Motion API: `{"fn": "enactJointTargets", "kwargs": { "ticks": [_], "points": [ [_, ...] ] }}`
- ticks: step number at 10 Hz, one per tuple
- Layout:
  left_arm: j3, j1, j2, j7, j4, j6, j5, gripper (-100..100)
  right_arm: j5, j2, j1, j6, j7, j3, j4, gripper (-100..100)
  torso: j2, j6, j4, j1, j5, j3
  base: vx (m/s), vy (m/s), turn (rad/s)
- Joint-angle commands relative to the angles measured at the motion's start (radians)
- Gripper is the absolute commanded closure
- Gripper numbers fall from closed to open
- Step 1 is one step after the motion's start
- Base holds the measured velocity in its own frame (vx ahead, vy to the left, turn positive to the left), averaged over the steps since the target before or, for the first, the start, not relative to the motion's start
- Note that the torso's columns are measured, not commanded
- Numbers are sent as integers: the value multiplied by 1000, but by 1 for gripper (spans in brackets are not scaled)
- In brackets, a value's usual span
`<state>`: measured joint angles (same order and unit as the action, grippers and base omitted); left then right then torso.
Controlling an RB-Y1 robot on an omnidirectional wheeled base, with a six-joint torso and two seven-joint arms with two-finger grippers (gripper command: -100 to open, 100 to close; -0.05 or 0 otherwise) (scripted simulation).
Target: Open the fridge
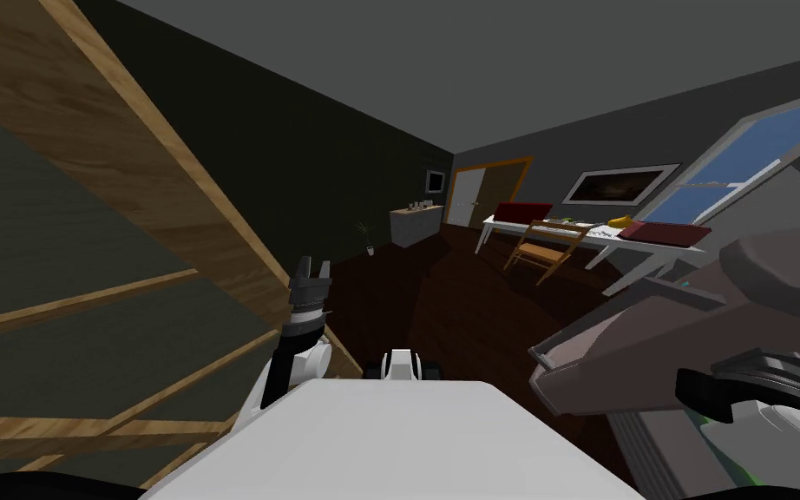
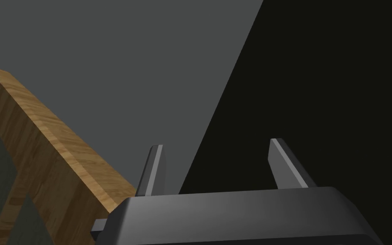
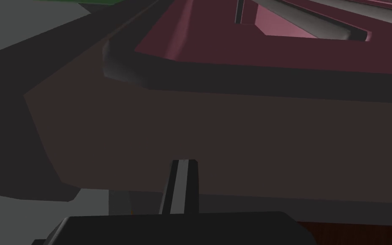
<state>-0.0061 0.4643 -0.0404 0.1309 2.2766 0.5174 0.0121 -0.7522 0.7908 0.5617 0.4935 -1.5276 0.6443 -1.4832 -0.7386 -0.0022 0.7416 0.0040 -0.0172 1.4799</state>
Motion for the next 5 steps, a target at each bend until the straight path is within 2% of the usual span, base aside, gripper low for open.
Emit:
{"fn": "enactJointTargets", "kwargs": {
  "ticks": [1, 2, 5],
  "points": [
    [0, 0, 0, 0, 0, 0, 0, 0, -8, 6, -6, 25, 2, 15, 4, 100, -4, 2, -1, -6, 11, -5, 13, -16, 21],
    [0, 0, 0, 0, 0, 0, 0, 0, -8, -22, -19, 1, 5, 25, 10, -100, -7, 3, -1, -11, 18, -9, 44, -15, -73],
    [1, 0, 0, 0, 0, 0, 0, 0, -5, -68, -38, -51, 6, 40, 22, -100, 2, 2, -4, -5, 18, -3, 55, -44, -76]
  ]
}}
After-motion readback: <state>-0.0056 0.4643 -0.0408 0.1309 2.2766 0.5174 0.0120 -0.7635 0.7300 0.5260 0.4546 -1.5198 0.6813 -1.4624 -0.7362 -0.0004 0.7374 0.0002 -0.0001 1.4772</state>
